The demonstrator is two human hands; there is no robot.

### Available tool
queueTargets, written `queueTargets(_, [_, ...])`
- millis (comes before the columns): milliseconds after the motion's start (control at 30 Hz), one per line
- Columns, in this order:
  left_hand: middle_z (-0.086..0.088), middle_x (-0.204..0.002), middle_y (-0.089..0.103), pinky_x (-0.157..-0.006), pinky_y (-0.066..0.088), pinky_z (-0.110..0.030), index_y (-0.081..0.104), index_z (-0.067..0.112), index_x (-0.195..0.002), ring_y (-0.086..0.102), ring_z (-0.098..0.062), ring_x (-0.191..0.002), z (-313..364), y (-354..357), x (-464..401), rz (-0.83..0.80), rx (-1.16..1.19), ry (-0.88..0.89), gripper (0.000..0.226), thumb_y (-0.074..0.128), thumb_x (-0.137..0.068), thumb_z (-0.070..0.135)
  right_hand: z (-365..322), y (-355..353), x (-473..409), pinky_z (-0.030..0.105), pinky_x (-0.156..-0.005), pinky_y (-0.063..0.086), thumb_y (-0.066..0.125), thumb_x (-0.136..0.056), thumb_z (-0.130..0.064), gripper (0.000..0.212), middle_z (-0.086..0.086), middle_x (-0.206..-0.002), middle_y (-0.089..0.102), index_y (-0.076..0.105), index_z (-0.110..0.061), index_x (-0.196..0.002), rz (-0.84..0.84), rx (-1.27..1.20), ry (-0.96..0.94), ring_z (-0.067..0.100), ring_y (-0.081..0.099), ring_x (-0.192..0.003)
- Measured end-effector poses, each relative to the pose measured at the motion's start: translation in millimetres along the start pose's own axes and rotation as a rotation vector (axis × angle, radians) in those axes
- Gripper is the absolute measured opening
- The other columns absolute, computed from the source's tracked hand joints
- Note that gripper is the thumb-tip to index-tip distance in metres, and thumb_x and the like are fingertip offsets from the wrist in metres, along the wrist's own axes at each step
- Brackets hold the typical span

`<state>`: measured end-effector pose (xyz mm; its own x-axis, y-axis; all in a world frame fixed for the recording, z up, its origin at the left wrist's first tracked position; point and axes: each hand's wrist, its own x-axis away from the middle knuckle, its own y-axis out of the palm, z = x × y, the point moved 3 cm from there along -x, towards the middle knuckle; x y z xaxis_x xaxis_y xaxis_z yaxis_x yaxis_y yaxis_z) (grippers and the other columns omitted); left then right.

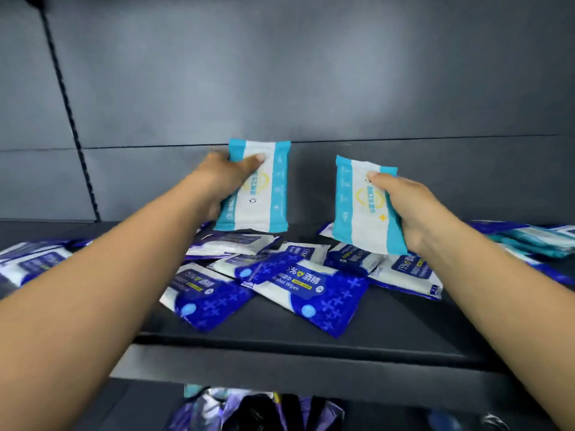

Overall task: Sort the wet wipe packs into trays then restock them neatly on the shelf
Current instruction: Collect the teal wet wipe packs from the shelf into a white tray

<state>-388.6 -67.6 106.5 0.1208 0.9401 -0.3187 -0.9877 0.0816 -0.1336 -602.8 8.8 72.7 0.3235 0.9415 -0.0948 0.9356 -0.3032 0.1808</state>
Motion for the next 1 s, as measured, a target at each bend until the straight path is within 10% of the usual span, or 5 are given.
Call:
queueTargets(433, [-0.006, -0.064, 0.071, -0.046, 0.055, -0.026, 0.060, 0.005, -0.085, 0.067, -0.013, -0.053, -55, -144, 177, -0.326, 0.305, -0.319, 0.014, 0.048, -0.090, 0.001, 53, 113, 175, 0.028, -0.045, 0.055, 0.048, -0.087, 0.008, 0.019, 0.006, -0.061, 0.069, 0.059, -0.006, -0.081, -0.088, 0.000, 0.079, 0.016, 0.066, -0.049])
queueTargets(1000, [0.002, -0.068, 0.071, -0.076, 0.054, -0.036, 0.068, 0.010, -0.080, 0.066, -0.015, -0.064, -332, -223, 392, 0.053, 0.112, -0.801, 0.004, 0.071, -0.078, 0.012, 385, 141, 320, 0.035, -0.071, 0.053, 0.056, -0.088, 0.000, 0.009, 0.009, -0.084, 0.066, 0.060, -0.008, -0.088, 0.041, 0.111, 0.662, 0.020, 0.063, -0.072])
